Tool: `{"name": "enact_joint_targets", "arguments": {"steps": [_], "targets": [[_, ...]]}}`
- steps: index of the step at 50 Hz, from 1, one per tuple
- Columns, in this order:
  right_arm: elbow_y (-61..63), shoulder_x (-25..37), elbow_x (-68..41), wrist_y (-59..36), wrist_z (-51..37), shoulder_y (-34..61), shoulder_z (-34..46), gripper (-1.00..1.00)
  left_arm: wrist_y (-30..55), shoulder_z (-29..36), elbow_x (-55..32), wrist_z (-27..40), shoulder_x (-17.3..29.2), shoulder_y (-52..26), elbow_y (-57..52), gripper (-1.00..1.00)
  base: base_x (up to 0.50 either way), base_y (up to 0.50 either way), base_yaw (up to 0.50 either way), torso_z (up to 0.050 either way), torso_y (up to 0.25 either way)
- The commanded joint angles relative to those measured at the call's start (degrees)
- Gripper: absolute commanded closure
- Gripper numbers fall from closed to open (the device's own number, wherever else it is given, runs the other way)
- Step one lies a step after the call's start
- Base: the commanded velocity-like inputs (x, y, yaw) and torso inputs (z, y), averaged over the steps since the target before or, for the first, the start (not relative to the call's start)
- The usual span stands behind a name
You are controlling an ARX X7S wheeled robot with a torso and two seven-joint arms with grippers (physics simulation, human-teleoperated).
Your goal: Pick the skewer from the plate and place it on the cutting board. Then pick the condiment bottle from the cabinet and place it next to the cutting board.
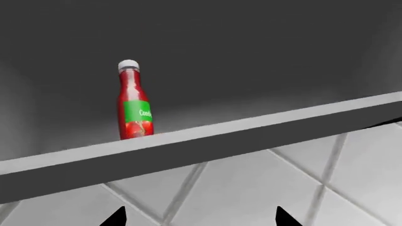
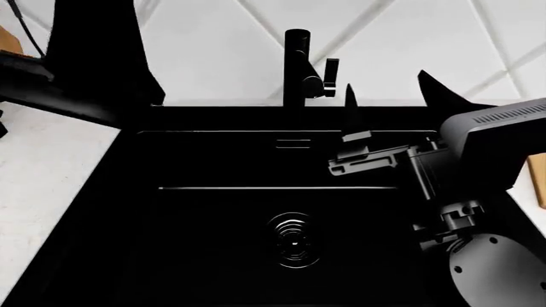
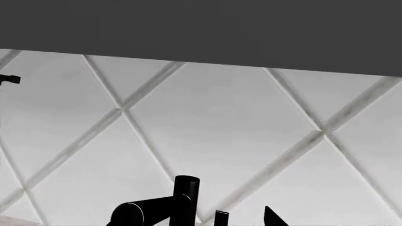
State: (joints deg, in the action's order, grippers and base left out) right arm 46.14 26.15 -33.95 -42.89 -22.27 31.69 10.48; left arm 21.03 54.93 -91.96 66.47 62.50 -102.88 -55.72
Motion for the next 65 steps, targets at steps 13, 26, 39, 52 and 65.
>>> {"name": "enact_joint_targets", "arguments": {"steps": [13, 26, 39, 52, 65], "targets": [[0.8, 0.7, -1.1, -1.4, -0.9, 2.9, -0.1, -1.0, 9.7, -2.0, -3.7, -3.7, -5.7, -14.7, 15.3, -1.0, 0.0, 0.0, 0.0, 0.0, 0.0], [0.8, 0.7, -1.6, -2.0, -1.3, 3.6, 0.2, -1.0, 12.9, -1.0, -3.5, -9.4, -11.8, -18.4, 30.4, -1.0, 0.0, 0.0, 0.0, 0.0, 0.0], [1.6, 0.8, -3.6, -4.3, -2.4, 5.3, -0.5, -1.0, 15.0, 0.3, 0.8, -16.3, -19.3, -22.9, 47.0, -1.0, 0.0, 0.0, 0.0, 0.001, 0.0], [2.4, 1.0, -4.8, -5.5, -3.4, 5.9, -0.8, -1.0, 16.2, 1.6, 4.2, -21.2, -25.8, -25.8, 60.9, -1.0, 0.0, 0.0, 0.0, 0.002, 0.0], [2.7, 1.4, -5.3, -5.5, -3.7, 5.7, -1.0, -1.0, 16.6, 4.0, 9.3, -27.4, -34.1, -28.2, 77.8, -1.0, 0.0, 0.0, 0.0, 0.001, 0.0]]}}
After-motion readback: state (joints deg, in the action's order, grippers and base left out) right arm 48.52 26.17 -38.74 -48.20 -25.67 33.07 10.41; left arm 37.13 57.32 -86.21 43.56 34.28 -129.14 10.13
